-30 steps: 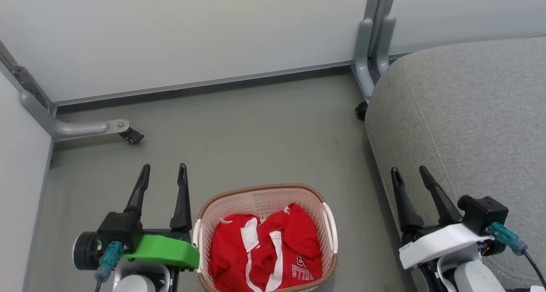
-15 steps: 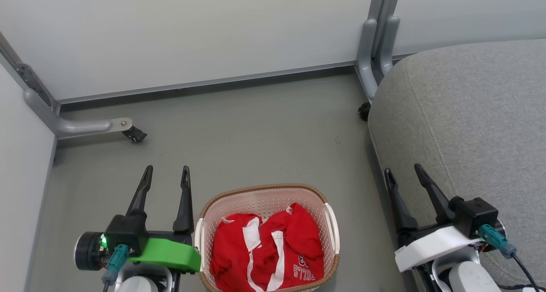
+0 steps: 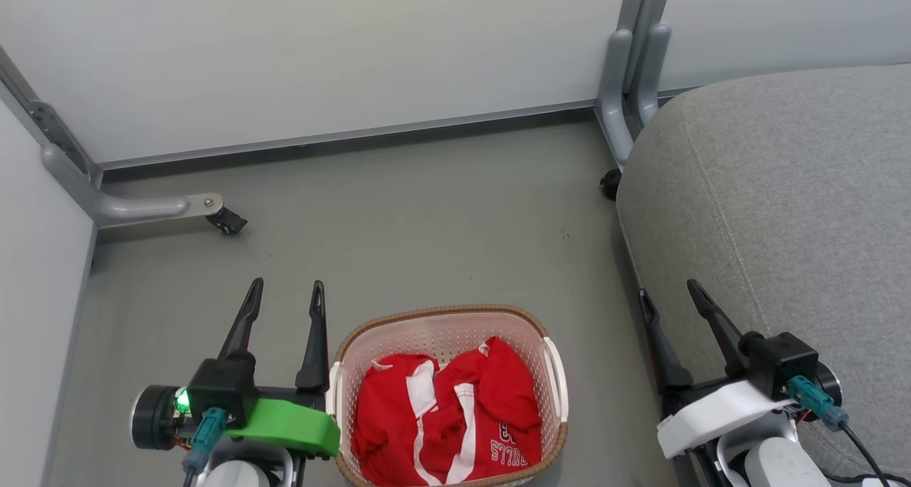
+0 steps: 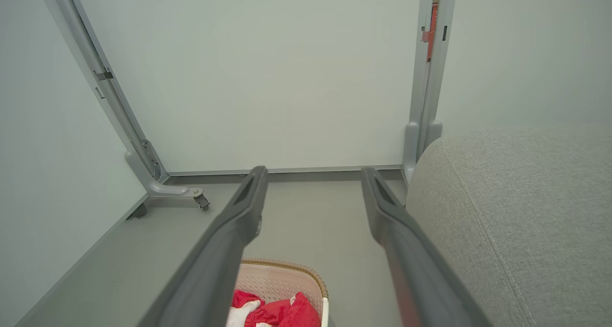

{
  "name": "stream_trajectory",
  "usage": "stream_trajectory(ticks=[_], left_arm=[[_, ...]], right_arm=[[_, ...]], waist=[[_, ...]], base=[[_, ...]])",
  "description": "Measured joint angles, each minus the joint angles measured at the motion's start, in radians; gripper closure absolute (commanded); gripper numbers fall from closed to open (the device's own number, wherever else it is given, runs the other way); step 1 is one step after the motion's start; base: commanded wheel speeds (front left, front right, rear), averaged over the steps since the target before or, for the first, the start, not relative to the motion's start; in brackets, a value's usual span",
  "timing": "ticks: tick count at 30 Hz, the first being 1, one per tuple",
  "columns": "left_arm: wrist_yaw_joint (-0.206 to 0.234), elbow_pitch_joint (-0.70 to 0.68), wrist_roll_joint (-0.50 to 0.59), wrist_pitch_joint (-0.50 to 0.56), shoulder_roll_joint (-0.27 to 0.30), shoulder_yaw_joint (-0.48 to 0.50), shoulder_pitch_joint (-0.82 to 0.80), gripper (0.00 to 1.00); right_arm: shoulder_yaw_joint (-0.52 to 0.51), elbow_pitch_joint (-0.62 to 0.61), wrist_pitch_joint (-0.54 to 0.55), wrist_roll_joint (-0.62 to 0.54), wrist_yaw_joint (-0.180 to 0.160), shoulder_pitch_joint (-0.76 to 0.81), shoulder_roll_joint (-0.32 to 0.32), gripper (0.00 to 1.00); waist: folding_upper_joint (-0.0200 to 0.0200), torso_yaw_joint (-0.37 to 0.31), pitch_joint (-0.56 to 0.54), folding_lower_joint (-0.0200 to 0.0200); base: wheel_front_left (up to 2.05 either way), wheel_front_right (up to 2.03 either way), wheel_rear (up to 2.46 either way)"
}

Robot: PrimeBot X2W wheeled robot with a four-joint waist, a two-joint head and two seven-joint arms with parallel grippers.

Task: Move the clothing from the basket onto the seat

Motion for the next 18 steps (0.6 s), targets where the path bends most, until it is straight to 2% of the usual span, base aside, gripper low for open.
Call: stream_trajectory(ticks=[18], left_arm=[[-0.001, 0.009, -0.003, 0.0, 0.0, -0.002, -0.001, 0.0]], right_arm=[[0.003, 0.015, 0.0, 0.0, 0.0, -0.002, 0.0, 0.0]], waist=[[0.0, 0.0, 0.006, 0.0]], base=[[0.0, 0.0, 0.0]])
